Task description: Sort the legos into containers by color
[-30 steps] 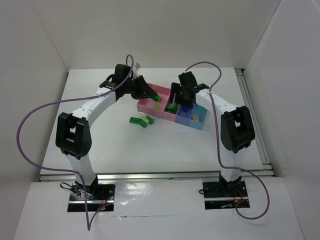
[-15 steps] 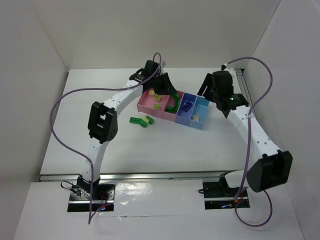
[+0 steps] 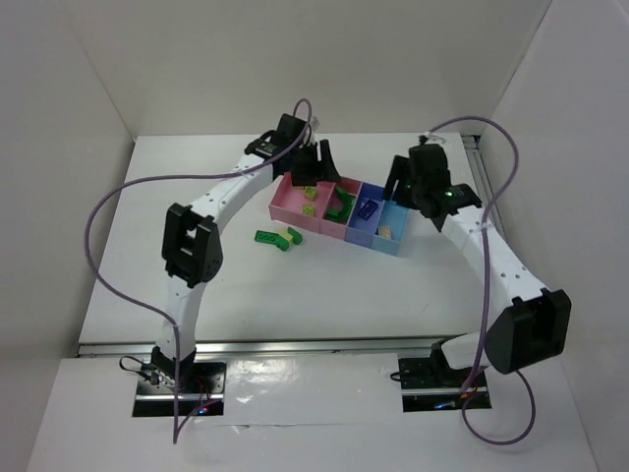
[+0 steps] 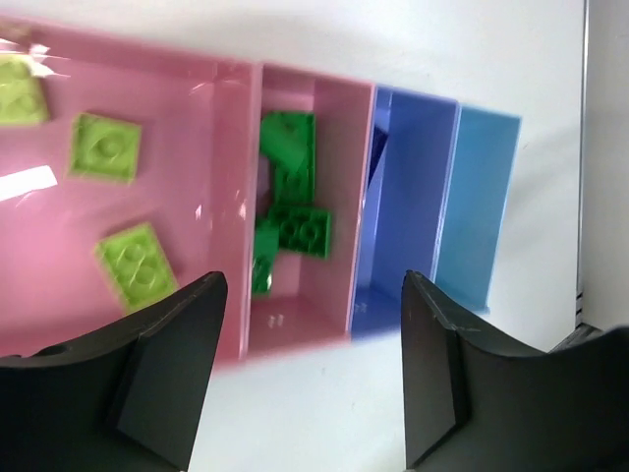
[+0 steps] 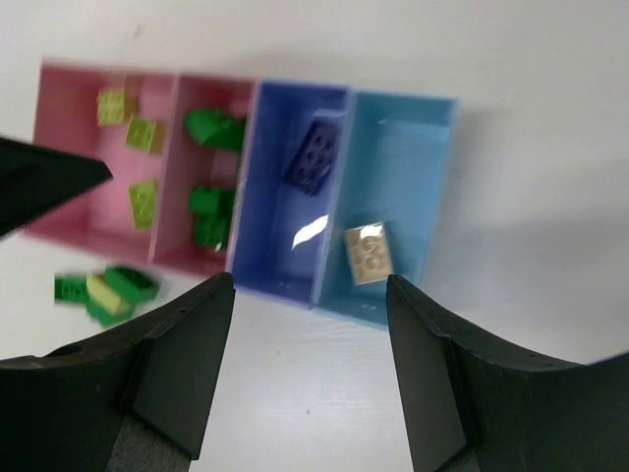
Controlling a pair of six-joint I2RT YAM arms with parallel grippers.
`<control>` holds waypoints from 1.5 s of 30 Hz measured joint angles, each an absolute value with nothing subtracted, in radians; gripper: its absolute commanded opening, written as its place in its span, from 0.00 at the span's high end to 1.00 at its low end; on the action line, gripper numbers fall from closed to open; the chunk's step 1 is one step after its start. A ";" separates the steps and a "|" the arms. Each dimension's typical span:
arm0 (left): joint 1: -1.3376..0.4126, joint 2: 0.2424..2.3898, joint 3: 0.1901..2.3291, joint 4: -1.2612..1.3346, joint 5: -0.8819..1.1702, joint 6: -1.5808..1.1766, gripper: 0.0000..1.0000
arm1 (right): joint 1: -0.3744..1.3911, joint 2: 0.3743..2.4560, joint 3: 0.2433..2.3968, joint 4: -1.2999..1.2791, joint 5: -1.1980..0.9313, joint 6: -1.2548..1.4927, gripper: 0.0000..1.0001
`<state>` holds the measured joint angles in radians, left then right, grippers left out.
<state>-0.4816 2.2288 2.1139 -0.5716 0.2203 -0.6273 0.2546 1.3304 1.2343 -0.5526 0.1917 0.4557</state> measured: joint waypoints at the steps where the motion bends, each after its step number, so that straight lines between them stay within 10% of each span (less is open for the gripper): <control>1: -0.480 2.180 2.072 -0.576 0.203 -0.622 0.25 | 0.283 1.354 1.245 -0.554 0.173 0.440 0.30; 16: -0.044 1.591 1.211 -0.605 0.069 -0.661 0.24 | 0.824 1.948 1.594 -0.560 0.017 0.243 0.25; 34: 0.100 1.393 1.090 -0.622 0.064 -0.714 0.24 | 0.833 2.411 2.020 -0.539 -0.017 0.126 0.25; 45: 0.140 1.393 1.075 -0.627 0.089 -0.711 0.25 | 0.848 2.394 1.969 -0.476 0.001 0.108 0.76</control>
<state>0.1402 1.3933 1.0748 -0.6273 0.0891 -0.7109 0.8478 2.3943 1.9690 -0.4763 0.0013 0.1081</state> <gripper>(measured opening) 0.749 0.437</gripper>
